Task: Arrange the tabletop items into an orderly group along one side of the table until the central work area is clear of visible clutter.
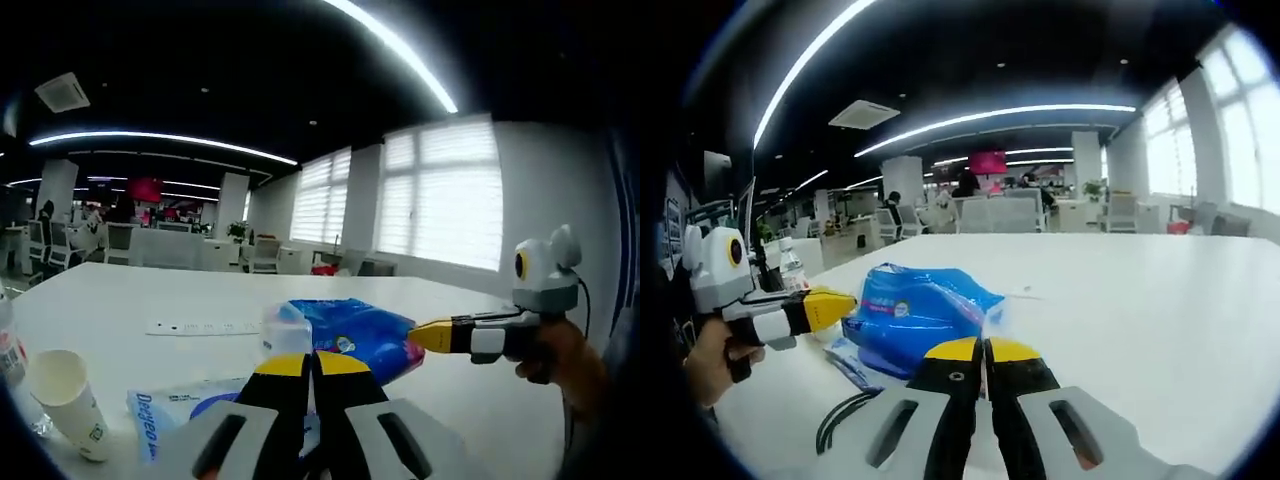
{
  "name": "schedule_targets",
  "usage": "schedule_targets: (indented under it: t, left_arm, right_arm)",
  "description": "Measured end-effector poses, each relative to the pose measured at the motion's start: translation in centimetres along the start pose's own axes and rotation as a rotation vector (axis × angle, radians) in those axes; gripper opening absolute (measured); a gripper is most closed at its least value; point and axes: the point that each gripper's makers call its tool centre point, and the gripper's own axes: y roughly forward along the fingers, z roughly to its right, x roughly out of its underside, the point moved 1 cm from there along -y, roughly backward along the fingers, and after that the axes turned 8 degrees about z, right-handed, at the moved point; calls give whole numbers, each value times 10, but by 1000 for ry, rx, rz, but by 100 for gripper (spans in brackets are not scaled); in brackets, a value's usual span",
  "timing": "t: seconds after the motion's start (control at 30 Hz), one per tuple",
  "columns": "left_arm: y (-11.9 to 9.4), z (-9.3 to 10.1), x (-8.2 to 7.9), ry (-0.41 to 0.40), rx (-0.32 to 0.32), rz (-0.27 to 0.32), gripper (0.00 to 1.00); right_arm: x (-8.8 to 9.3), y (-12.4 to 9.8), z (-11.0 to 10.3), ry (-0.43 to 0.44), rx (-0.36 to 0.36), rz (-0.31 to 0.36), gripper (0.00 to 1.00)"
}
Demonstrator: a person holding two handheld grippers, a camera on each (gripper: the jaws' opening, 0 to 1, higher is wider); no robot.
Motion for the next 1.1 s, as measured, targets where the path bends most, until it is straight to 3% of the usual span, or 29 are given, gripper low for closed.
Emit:
schedule_targets:
  t: [0.3,0.73,0.83,1.1]
  left_arm:
    - [9,13,-1,36,35,17,0]
    - [23,28,-1,21,66,21,0]
    - [25,31,-1,73,60,20,0]
    - [31,39,2,54,75,15,0]
  right_arm:
    - [-6,-5,12,-10,14,3,0]
    - [-8,-10,30,-10,39,8,0]
    - [-9,-11,33,-13,39,9,0]
    - [-10,-12,45,-24,53,5,0]
